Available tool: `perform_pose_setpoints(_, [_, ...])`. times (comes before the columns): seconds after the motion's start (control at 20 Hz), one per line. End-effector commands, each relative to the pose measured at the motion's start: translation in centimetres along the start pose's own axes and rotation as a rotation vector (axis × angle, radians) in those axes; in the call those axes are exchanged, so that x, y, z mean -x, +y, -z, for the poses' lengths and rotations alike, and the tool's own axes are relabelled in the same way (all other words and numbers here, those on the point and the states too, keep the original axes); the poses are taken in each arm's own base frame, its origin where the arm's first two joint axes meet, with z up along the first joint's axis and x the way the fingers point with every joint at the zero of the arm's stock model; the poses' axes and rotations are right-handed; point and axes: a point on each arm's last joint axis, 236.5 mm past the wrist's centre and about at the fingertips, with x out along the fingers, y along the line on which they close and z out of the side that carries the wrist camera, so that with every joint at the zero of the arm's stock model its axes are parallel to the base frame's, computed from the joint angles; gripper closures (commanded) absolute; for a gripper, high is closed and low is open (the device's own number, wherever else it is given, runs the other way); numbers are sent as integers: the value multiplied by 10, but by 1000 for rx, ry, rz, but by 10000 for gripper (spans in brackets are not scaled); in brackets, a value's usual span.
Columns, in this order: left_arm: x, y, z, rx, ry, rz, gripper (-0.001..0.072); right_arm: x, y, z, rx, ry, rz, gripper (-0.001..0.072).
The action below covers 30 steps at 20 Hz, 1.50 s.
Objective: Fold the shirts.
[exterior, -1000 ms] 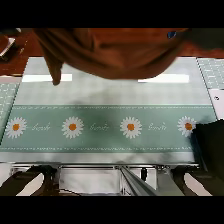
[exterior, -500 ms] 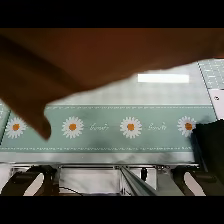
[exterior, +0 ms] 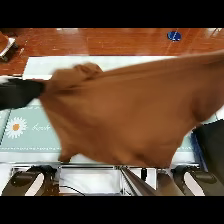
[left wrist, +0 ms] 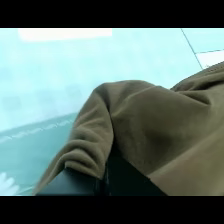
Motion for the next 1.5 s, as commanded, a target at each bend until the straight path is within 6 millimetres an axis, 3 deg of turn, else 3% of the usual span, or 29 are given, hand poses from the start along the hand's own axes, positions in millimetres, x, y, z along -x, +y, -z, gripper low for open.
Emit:
perform_pose_setpoints(0.0, [-87,43,33,190,-9,37,690,-102,-11,38,-62,186,-65,690])
perform_pose_setpoints(0.2, [-187,71,62,220,80,-28,690,-220,-20,63,-193,312,-145,689])
perform_pose_setpoints(0.35, [-243,87,64,267,129,-60,687,-291,-21,79,-302,367,-204,689])
perform_pose_setpoints(0.4, [-256,88,62,285,148,-54,628,-308,-23,87,-337,394,-208,687])
perform_pose_setpoints(0.45, [-266,86,60,285,175,-45,364,-322,-25,96,-386,423,-208,587])
perform_pose_setpoints(0.5, [-272,83,60,278,215,-28,199,-330,-26,104,-431,447,-213,357])
perform_pose_setpoints(0.55, [-269,81,61,227,290,-4,199,-333,-31,110,-451,467,-211,302])
perform_pose_setpoints(0.6, [-258,85,60,192,358,-4,199,-328,-43,116,-453,487,-192,302])
perform_pose_setpoints(0.7, [-214,119,55,182,481,-86,200,-300,-82,130,-428,549,-118,306])
perform_pose_setpoints(0.8, [-156,168,54,195,527,-215,200,-256,-135,158,-398,645,20,306])
perform_pose_setpoints(0.9, [-111,203,72,273,522,-311,200,-224,-170,188,-547,619,124,307])
perform_pose_setpoints(0.95, [-96,214,92,336,524,-334,200,-213,-172,210,-618,604,136,307])
perform_pose_setpoints(1.0, [-85,222,122,412,548,-348,200,-205,-165,239,-685,605,129,307])
perform_pose_setpoints(1.1, [-81,215,176,544,596,-277,201,-197,-131,290,-759,623,53,307])
perform_pose_setpoints(1.2, [-89,196,208,631,610,-147,201,-193,-95,328,-801,660,-24,307])
perform_pose_setpoints(1.3, [-94,187,233,663,639,-91,201,-194,-73,341,-865,662,-78,307])
perform_pose_setpoints(1.45, [-101,182,263,680,689,-67,201,-191,-64,350,-877,692,-99,307])
